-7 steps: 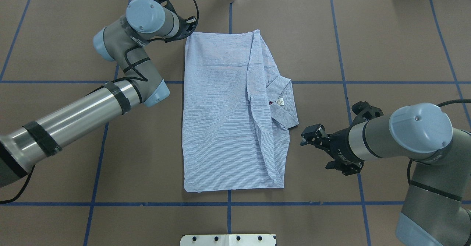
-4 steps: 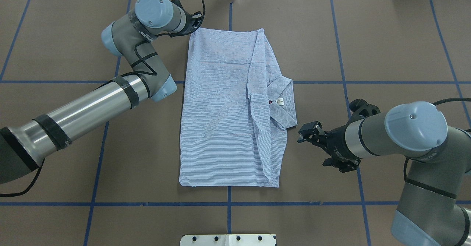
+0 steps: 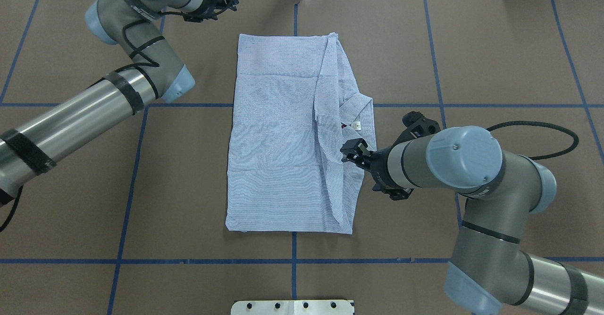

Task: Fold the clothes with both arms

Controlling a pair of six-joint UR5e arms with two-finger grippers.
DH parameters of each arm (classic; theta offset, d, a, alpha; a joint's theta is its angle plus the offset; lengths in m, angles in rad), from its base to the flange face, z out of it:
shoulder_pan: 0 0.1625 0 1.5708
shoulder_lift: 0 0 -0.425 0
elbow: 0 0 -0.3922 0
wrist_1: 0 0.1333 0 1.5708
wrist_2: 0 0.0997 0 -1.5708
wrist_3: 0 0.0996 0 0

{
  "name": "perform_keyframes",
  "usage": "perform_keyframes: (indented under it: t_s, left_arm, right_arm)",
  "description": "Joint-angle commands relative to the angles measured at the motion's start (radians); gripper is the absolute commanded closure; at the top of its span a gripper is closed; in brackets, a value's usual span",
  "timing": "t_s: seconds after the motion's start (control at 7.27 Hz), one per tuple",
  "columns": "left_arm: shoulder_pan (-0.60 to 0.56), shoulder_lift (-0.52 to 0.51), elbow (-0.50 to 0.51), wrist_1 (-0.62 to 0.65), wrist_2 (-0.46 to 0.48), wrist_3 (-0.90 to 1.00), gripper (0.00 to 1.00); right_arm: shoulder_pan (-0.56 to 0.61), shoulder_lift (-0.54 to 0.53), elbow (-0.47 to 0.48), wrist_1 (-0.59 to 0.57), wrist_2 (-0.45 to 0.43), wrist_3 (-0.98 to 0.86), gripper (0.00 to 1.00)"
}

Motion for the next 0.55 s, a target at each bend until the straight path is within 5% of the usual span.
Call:
perform_keyframes:
  t_s: [0.0,0.14,0.41]
  left_arm:
    - [-0.063,0.138,-0.171,0.011,-0.123,0.032,0.37]
    - [-0.073,0.185,-0.23,0.037,-0.134,0.035,0.38]
    - [-0.122,0.3,-0.349,0.041,-0.197,0.108,0.38]
  right_arm:
    - [-0.071,0.138,-0.025,-0.192,-0.063,-0.137,0.01]
    - [-0.096,0.141,-0.03,-0.221,-0.064,-0.29,0.16]
    - [-0.128,0.154,-0.048,-0.25,-0.078,-0.492,0.93]
